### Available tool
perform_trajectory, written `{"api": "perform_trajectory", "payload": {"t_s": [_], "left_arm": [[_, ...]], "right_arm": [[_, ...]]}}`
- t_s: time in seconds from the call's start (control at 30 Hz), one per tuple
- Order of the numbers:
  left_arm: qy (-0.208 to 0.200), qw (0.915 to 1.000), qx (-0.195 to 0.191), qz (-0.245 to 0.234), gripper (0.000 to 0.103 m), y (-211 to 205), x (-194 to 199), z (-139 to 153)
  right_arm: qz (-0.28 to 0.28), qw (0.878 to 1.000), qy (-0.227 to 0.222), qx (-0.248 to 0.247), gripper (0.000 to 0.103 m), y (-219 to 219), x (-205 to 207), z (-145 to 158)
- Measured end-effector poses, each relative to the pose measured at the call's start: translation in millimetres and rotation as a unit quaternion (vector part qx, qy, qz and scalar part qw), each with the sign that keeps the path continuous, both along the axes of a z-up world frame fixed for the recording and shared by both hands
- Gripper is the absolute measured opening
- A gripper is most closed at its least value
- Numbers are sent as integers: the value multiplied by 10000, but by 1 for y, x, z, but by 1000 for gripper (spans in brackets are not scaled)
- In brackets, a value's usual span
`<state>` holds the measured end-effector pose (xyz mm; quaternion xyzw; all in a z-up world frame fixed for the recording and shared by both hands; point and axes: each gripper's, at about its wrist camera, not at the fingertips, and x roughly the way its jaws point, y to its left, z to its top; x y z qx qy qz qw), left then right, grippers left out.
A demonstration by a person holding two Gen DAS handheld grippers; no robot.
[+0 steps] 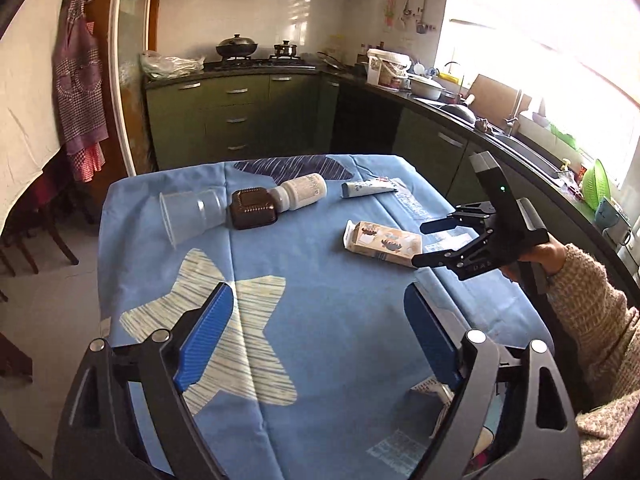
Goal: Collect trash
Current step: 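Move the right tool to the cartoon-printed box and close on it, then carry the box over the bin and open the right tool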
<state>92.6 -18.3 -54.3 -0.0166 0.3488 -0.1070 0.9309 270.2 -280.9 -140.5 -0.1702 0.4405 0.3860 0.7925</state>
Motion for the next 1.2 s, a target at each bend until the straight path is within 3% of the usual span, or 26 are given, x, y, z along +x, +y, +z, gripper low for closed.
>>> {"api": "perform_trajectory", "payload": {"t_s": [0.47, 0.57, 0.73, 1.0, 1.2], "left_arm": [[102, 9998, -147, 62, 83, 22, -7, -12], [105, 9998, -176, 78, 83, 24, -8, -13], [112, 9998, -182, 65, 83, 23, -11, -13], [150, 9997, -202, -66, 83, 15, -9, -16], [150, 9996, -181, -182, 83, 6, -10, -17]], "right_arm": [[85, 9988, 133, -467, 74, 24, 20, -21], [47, 9988, 78, -474, 61, 26, 19, -22], [-101, 9993, 234, -287, 58, 18, 15, -19], [-384, 9992, 55, -20, 58, -11, -13, -1], [-1017, 9940, -304, 251, 58, -75, -42, 33]]}}
